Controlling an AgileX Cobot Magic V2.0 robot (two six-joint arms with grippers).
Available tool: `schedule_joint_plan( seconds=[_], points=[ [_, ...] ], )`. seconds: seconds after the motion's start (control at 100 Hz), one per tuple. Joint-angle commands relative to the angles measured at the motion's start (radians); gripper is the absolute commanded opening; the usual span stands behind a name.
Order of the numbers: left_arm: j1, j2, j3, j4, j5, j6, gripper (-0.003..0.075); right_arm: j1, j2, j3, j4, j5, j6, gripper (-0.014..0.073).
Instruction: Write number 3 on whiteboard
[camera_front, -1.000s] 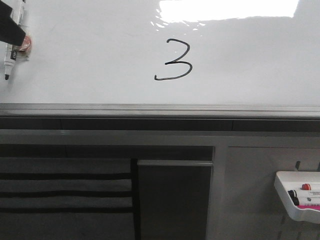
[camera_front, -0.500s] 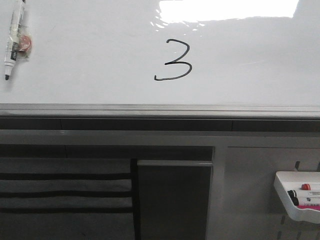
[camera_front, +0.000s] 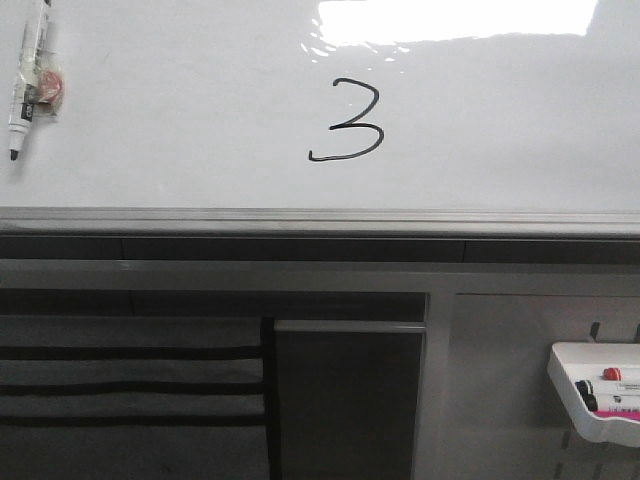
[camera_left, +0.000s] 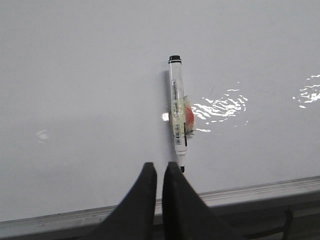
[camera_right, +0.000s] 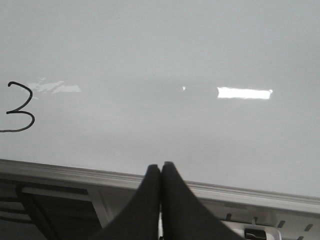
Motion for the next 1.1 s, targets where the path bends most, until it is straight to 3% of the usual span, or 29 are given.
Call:
schedule_joint_plan(
  seconds=[0.0, 0.44, 0.84, 0.91, 1.09],
  points=[
    [0.001, -0.001, -0.025, -0.024, -0.089, -0.011, -0.002, -0.004, 0.003, -0.02, 0.004, -0.096, -0.003, -0.0069],
    [-0.006, -0.033, -0.001, -0.024, -0.107, -0.011, -0.002, -0.004, 0.003, -0.02, 0.004, -0.088, -0.003, -0.0069],
    [0.07, -0.393, 0.455, -0.015, -0.466, -0.011, -0.002, -0.004, 0.003, -0.02, 0.004, -0.088, -0.003, -0.0069],
    [0.063, -0.437, 0.444, -0.016, -0.377, -0.011, -0.002, -0.004, 0.003, -0.02, 0.004, -0.088, -0.003, -0.0069],
    [0.067, -0.533, 0.455, -0.016, -0.37, -0.009, -0.002, -0.004, 0.003, -0.02, 0.004, -0.085, -0.003, -0.0069]
  ],
)
